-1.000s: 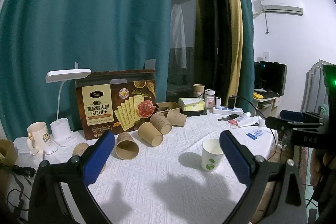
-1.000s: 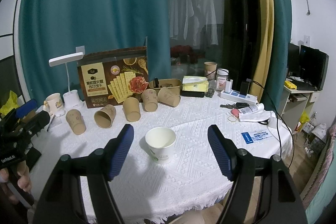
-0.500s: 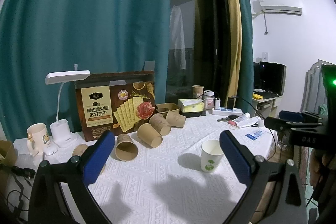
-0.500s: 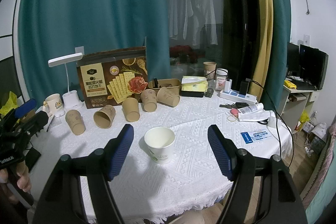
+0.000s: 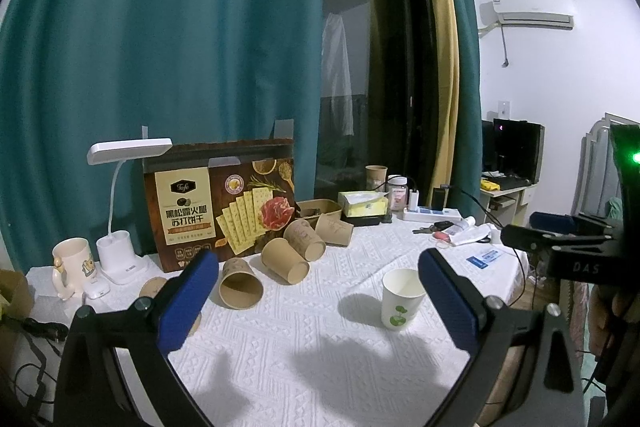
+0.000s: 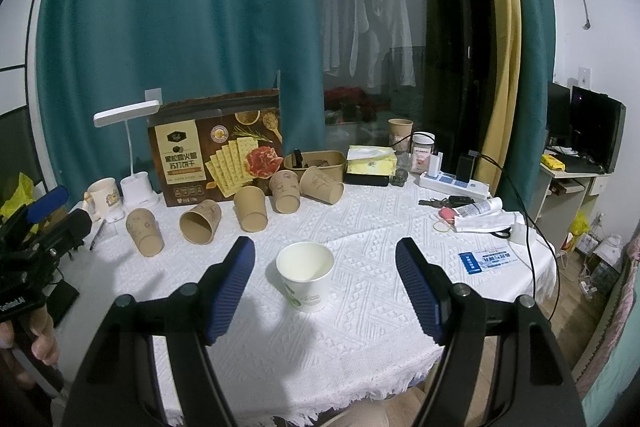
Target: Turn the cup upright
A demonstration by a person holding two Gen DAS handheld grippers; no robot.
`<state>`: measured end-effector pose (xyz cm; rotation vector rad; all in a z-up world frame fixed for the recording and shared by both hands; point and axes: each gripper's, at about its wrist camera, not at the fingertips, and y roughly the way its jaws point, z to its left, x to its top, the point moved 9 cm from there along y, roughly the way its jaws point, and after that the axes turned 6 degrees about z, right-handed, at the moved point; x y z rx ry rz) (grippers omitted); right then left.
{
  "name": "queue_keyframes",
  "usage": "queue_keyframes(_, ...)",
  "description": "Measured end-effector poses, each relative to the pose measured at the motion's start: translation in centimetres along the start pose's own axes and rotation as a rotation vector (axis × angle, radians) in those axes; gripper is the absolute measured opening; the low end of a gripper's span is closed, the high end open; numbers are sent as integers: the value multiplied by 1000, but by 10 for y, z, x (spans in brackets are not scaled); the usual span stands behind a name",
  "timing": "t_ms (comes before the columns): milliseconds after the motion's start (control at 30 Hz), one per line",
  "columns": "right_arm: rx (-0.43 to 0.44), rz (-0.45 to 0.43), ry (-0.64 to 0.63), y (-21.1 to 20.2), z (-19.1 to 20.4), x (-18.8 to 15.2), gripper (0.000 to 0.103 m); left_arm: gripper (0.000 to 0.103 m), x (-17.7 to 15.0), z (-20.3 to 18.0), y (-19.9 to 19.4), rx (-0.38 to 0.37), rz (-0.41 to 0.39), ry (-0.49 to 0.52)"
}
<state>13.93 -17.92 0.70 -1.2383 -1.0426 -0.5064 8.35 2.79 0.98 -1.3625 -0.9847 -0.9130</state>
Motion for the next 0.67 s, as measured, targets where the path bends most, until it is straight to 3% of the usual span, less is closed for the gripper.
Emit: queue_keyframes(667, 0, 2, -1, -1, 2, -3, 71, 100, 3, -2, 0, -9, 1, 9)
